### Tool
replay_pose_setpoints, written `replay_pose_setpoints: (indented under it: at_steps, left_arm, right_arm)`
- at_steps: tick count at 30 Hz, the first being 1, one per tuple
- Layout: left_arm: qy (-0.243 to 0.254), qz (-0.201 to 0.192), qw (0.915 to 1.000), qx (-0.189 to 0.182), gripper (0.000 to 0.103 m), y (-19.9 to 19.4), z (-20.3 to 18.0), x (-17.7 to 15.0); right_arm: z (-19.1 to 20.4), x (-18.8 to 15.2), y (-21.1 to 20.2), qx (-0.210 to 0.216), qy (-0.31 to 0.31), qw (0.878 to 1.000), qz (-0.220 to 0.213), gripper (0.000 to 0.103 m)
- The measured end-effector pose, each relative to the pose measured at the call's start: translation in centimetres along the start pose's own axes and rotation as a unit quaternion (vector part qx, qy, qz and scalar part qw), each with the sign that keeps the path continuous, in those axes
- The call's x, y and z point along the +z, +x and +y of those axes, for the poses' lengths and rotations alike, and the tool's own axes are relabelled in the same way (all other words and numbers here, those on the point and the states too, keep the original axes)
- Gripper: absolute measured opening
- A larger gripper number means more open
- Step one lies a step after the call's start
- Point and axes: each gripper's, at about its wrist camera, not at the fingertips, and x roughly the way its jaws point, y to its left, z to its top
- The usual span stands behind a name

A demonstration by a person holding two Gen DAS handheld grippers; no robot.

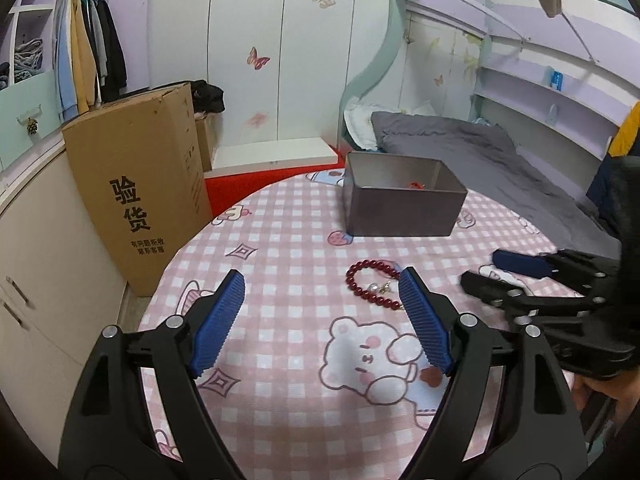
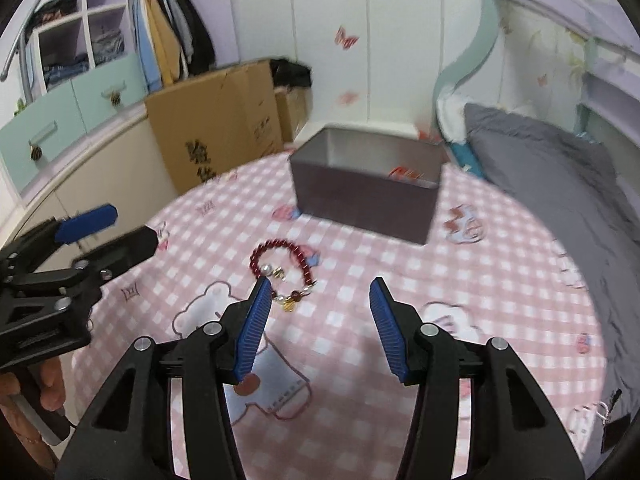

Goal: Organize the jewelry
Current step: 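Move both tools back down to the red bead bracelet, then grasp the red bead bracelet with the right tool and lift it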

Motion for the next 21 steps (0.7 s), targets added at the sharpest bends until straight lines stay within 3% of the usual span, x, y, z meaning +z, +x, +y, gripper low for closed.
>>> replay_pose_setpoints:
  at_steps: [8, 15, 16, 17, 21]
  left_arm:
    - [-0.013, 0.015, 0.9998, 0.001, 0.078, 1.5, 1.4, -0.3]
    - [-0.018, 0.024, 0.9995, -0.006, 0.078, 2.5, 1.8, -0.3]
    - [-0.019, 0.025, 0.9995, -0.007, 0.078, 2.7, 1.8, -0.3]
    - [-0.019, 0.026, 0.9994, -0.008, 0.078, 2.8, 1.8, -0.3]
    - [-0.016, 0.032, 0.9993, -0.012, 0.078, 3.2, 1.6, -0.4]
  right_arm:
    - [0.5, 0.5, 5.1, 0.001, -0.006, 0.998, 0.058, 0.046]
    - [0.8, 0.7, 6.9, -0.018, -0.039, 0.996, 0.079, 0.026]
    - [1.0, 0.7, 6.9, -0.018, -0.046, 0.996, 0.08, 0.022]
    - [1.1, 0.7, 6.9, -0.013, -0.053, 0.995, 0.082, 0.012]
    - [0.6, 0.9, 6.4, 0.01, -0.041, 0.996, 0.074, 0.006]
